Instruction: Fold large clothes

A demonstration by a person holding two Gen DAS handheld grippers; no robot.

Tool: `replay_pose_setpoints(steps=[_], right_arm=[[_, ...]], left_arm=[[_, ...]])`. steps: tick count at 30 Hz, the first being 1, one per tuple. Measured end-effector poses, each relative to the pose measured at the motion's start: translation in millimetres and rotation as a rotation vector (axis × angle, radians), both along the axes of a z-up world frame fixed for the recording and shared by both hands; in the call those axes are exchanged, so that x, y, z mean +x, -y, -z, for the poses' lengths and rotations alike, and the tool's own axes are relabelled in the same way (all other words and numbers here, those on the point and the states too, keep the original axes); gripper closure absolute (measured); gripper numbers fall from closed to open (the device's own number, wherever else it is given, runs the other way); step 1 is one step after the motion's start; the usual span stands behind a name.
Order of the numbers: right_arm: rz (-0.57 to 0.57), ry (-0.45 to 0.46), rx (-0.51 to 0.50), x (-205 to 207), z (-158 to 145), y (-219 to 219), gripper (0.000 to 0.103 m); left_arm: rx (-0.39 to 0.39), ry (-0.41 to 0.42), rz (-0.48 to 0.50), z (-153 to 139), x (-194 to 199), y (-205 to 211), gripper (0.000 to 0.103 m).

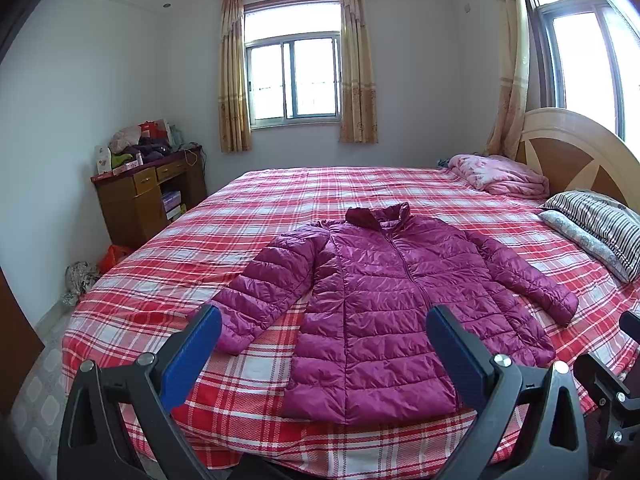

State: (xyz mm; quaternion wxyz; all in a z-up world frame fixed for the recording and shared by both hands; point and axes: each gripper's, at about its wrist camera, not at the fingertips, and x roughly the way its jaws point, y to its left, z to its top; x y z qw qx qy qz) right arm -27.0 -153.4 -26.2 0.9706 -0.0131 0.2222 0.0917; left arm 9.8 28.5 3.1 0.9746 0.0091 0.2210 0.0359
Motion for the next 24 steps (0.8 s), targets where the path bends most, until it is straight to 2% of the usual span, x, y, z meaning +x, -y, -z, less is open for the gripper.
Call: replay_pose_setpoints(steps=[9, 12, 16, 19, 23, 24], right_arm=[[-0.023, -0.024, 0.015, 7.3, 6.0, 4.3, 0.000], [-0.035, -0.047, 0.030, 19.9, 15.5, 12.7, 0.000], [0.029, -0.112, 0.058, 47.9, 36.6, 42.1, 0.000], [0.093, -0.174, 0.119, 71.7, 54.7, 74.4, 0.000], [0.201, -0.240, 0.192, 101.9, 74.8, 122.4, 0.000], [0.228, -0.259, 0.200, 108.5, 78.4, 132.9, 0.003]], left_arm=[[0.020, -0.011, 0.010, 6.4, 6.1, 1.2, 0.001], [-0.011, -0.061, 0.057, 16.6, 19.5, -0.9, 0.001], [-0.012, -0.076, 0.042, 31.3, 41.6, -4.3, 0.001], [-0.038, -0.086, 0.024, 42.2, 64.8, -11.6, 0.001], [-0.013, -0.087, -0.019, 62.1, 106.3, -15.6, 0.001], [-0.006, -0.093, -0.026, 67.5, 116.6, -16.0, 0.001]])
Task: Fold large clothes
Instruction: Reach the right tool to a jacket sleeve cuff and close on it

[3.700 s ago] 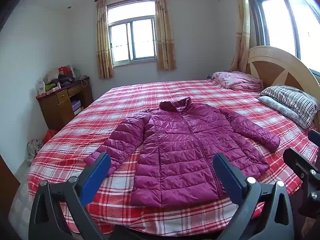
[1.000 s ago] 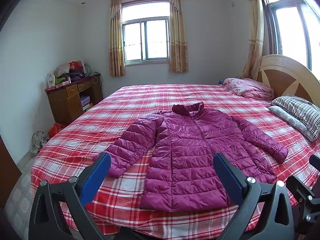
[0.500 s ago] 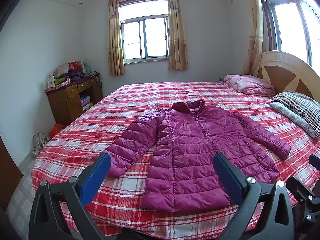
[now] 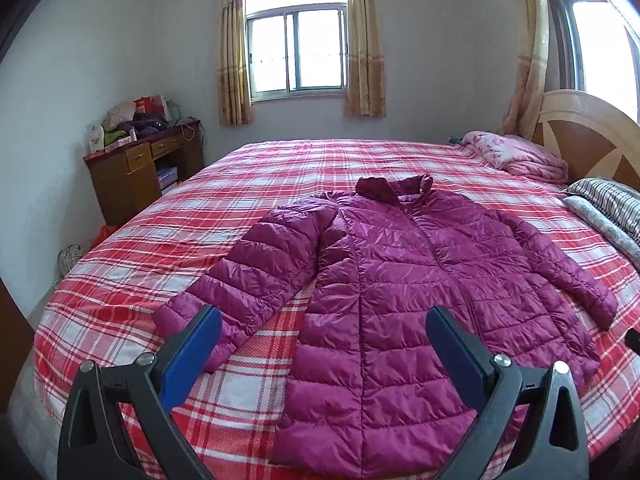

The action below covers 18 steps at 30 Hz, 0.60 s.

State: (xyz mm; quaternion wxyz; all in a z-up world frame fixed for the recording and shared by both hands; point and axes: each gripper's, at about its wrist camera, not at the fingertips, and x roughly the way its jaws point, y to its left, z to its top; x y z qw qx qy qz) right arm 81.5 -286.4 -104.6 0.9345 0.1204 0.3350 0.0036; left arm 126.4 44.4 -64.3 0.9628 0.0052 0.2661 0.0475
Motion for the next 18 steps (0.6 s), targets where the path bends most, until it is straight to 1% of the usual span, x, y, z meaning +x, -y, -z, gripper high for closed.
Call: replay_pose_setpoints(steps=[3, 5, 7, 10, 12, 14, 16, 18], right_arm=[[0.081, -0.060, 0.046, 24.7, 10.9, 37.6, 0.011], [0.146, -0.086, 0.093, 38.9, 16.8, 64.5, 0.013], [0.201, -0.107, 0.114, 52.5, 20.9, 87.1, 0.015], [0.259, -0.135, 0.127, 77.8, 29.6, 118.4, 0.019], [0.291, -0.165, 0.141, 95.9, 38.2, 137.4, 0.024], [0.319, -0.193, 0.155, 111.1, 46.6, 152.3, 0.026], [0.342, -0.213, 0.144, 122.7, 53.5, 161.3, 0.029], [0.355, -0.227, 0.153, 132.8, 61.0, 171.3, 0.037]], left_arm=[[0.023, -0.014, -0.019, 18.2, 33.4, -1.0, 0.001], [0.030, -0.027, -0.029, 28.9, 53.0, -1.2, 0.001], [0.028, -0.048, -0.041, 39.9, 73.1, -2.0, 0.001], [0.016, -0.072, -0.051, 52.0, 99.6, -0.9, 0.001], [0.006, -0.087, -0.050, 58.6, 117.1, 0.1, 0.001], [0.012, -0.099, -0.055, 63.8, 131.7, 2.8, 0.001], [0.024, -0.116, -0.060, 69.3, 145.2, 4.1, 0.001], [0.030, -0.131, -0.068, 74.4, 157.4, 4.0, 0.001]])
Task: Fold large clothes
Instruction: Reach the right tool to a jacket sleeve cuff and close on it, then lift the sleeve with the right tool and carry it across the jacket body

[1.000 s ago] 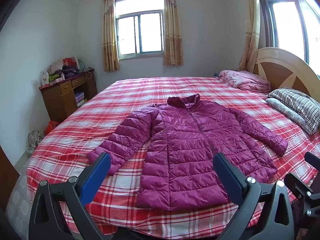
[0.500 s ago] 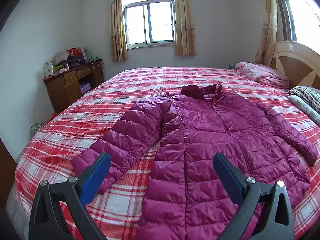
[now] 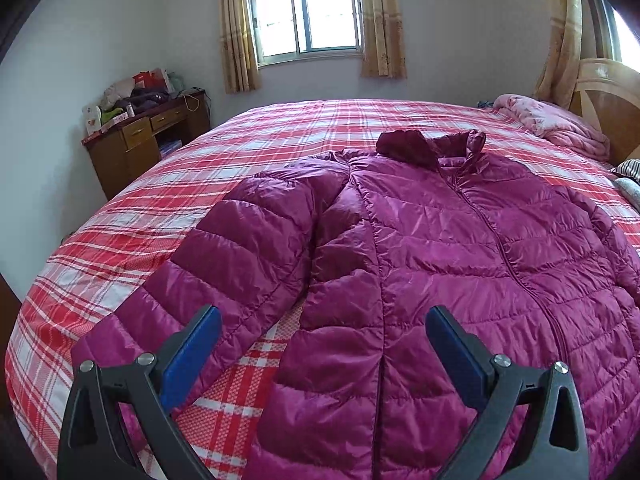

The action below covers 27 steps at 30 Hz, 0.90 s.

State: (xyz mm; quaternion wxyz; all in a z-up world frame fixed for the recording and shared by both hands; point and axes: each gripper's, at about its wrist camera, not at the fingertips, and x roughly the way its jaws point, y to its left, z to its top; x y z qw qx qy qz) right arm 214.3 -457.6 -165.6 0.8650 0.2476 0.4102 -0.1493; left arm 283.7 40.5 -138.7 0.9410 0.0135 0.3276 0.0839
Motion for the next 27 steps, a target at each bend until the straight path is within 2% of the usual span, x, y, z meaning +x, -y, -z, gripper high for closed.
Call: replay_pose_setpoints(steps=[5, 6, 9, 13, 18, 23, 27], right_arm=[[-0.052, -0.021, -0.030, 12.2, 4.6, -8.4, 0.057], [-0.074, -0.029, -0.048, 14.4, 5.3, -11.9, 0.066], [-0.115, -0.033, -0.103, 18.4, 4.0, -13.7, 0.084], [-0.071, -0.030, -0.203, 24.5, -10.9, 1.7, 0.089], [-0.039, 0.003, -0.310, 40.1, -44.9, 10.3, 0.090], [-0.049, 0.092, -0.415, 54.7, -89.1, -9.6, 0.091], [-0.087, 0.186, -0.529, 62.1, -125.8, -44.3, 0.091]], left_arm=[[0.009, -0.026, -0.015, 13.0, 20.5, -3.0, 0.001], [0.015, -0.034, -0.018, 16.9, 23.4, -3.6, 0.001], [0.040, -0.074, -0.034, 30.0, 31.3, -5.7, 0.001], [-0.007, -0.088, -0.036, 35.7, 31.1, -15.4, 0.001], [-0.051, -0.082, -0.041, 26.2, 27.8, -22.9, 0.001], [-0.092, -0.041, -0.028, 10.5, 21.8, -29.2, 0.001], [-0.075, -0.011, -0.029, 3.5, 21.5, -30.8, 0.001]])
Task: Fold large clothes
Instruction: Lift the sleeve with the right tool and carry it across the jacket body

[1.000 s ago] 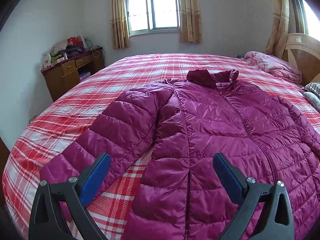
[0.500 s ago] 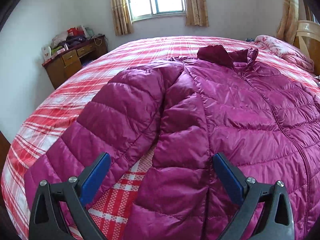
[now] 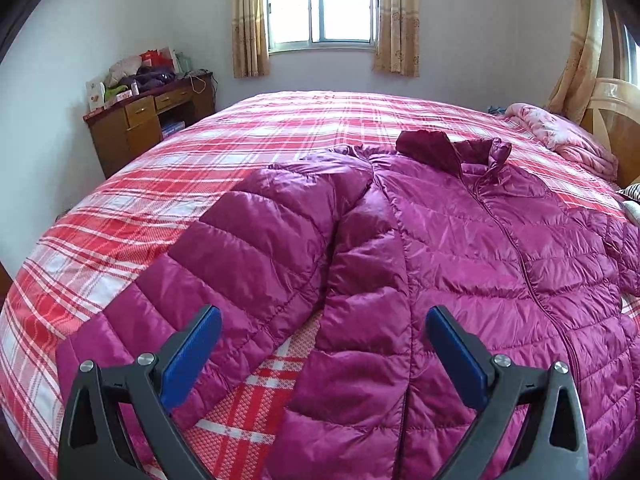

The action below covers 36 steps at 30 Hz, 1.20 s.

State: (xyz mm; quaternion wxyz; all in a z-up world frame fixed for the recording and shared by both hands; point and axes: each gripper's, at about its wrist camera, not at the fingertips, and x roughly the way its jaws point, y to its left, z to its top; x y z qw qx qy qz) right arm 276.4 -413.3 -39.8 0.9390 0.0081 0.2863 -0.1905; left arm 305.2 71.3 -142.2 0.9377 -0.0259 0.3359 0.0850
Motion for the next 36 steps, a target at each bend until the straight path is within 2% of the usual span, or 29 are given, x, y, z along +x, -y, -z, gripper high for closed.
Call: replay_pose_setpoints(steps=[4, 9, 18, 26, 31, 36], right_arm=[[-0.077, 0.057, -0.093, 5.9, -24.1, -40.9, 0.091], [-0.191, 0.103, -0.188, 4.9, -39.4, -96.1, 0.091], [-0.361, 0.129, -0.253, 9.3, -36.6, -177.3, 0.091], [-0.473, 0.107, -0.270, 17.0, -6.0, -234.2, 0.091], [-0.537, 0.083, -0.267, 23.3, 32.3, -277.0, 0.091], [-0.578, 0.031, -0.218, 34.3, 68.4, -301.8, 0.091]], left_arm=[[-0.018, -0.012, -0.008, 4.9, -0.4, -4.2, 0.001], [-0.051, -0.019, -0.003, 9.0, -6.0, -10.7, 0.001], [-0.045, -0.010, 0.001, 5.7, -8.0, -18.6, 0.001], [-0.042, -0.021, -0.011, 11.2, -5.5, -24.5, 0.001], [-0.032, -0.047, -0.025, 27.2, -2.7, -20.7, 0.001], [-0.042, -0.060, -0.044, 37.7, -5.1, -21.0, 0.001]])
